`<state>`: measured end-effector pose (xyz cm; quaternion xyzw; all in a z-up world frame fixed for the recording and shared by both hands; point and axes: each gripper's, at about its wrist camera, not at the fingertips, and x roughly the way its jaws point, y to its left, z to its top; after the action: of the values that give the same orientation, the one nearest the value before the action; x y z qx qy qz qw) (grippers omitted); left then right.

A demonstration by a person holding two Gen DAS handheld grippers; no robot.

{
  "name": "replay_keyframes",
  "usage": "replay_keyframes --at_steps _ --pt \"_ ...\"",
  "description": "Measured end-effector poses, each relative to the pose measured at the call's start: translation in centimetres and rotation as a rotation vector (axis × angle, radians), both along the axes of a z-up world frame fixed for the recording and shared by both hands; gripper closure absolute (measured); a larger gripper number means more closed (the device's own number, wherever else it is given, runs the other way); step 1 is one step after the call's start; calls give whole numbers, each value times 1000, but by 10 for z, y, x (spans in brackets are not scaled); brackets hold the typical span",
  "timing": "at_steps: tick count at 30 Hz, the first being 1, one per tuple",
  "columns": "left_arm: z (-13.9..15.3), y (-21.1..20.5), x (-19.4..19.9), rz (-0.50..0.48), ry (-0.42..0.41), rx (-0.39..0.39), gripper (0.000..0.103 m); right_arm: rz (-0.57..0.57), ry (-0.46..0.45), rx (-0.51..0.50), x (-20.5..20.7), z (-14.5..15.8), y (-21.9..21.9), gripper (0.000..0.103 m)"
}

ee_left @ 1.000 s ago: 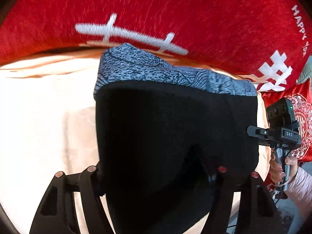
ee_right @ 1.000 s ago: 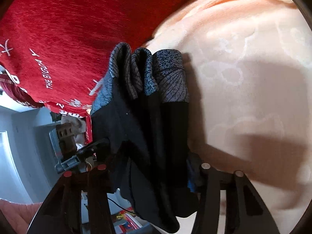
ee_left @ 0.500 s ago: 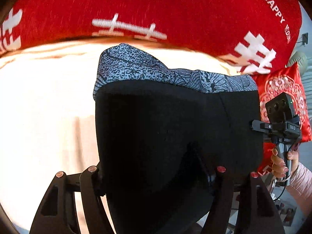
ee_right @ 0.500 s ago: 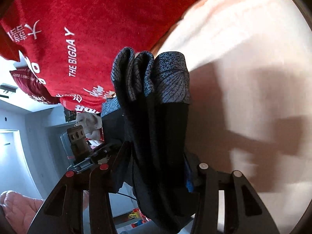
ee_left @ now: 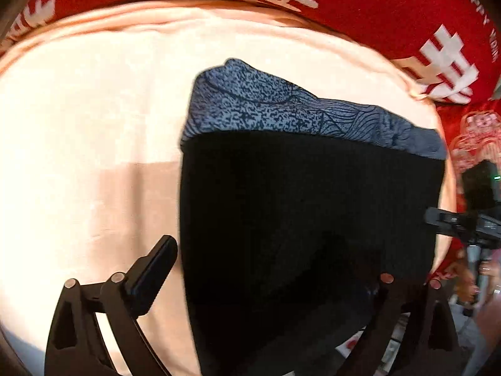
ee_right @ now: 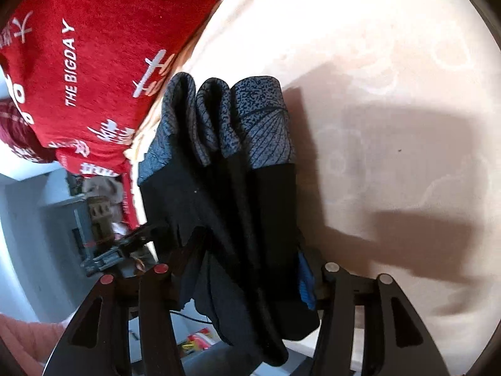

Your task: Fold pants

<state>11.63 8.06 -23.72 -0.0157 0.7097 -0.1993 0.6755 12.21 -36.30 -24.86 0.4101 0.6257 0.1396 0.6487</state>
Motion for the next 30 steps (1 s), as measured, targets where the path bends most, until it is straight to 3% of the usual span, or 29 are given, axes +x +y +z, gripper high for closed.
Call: replay_keyframes --at_steps 4,8,15,19,25,30 --pt "19 -9 -4 -13 -59 75 5 10 24 -103 -2 24 10 37" --pt "42 -26 -13 -18 -116 142 1 24 8 -185 -13 48 4 23" --pt "85 -27 -36 89 -170 147 1 76 42 -275 -30 74 3 19" --pt "111 -40 -58 97 -204 149 1 108 37 -321 -41 90 6 0" --pt "136 -54 -72 46 -195 191 1 127 11 -472 -51 117 20 0" --pt "150 -44 -83 -14 -215 277 1 124 27 -522 -60 135 35 0"
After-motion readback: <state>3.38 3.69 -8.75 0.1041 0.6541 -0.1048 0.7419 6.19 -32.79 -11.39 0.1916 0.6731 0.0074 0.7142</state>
